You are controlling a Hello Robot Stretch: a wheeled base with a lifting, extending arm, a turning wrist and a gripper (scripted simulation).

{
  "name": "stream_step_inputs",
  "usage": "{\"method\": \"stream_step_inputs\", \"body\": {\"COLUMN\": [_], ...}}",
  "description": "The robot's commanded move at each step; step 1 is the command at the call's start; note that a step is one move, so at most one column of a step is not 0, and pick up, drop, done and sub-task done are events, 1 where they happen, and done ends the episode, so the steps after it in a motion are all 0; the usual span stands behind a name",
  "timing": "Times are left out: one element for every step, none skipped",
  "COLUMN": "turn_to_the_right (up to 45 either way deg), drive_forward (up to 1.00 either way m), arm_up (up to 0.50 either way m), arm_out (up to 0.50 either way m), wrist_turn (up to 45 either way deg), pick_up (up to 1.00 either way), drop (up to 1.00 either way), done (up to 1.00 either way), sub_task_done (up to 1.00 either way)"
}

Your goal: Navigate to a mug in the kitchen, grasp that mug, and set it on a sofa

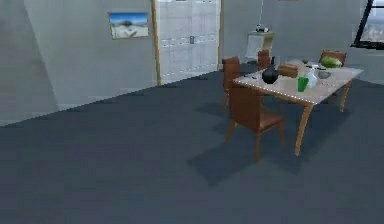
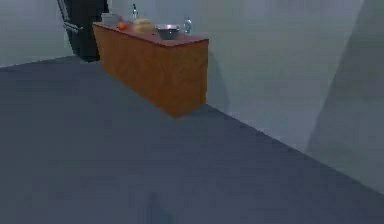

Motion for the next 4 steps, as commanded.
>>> {"method": "stream_step_inputs", "body": {"turn_to_the_right": [45.0,39.0,0.0,-45.0], "drive_forward": [0.0,0.0,0.1,0.0], "arm_up": [0.0,0.0,0.0,0.0], "arm_out": [0.0,0.0,0.0,0.0], "wrist_turn": [0.0,0.0,0.0,0.0], "pick_up": [0.0,0.0,0.0,0.0], "drop": [0.0,0.0,0.0,0.0], "done": [0.0,0.0,0.0,0.0], "sub_task_done": [0.0,0.0,0.0,0.0]}}
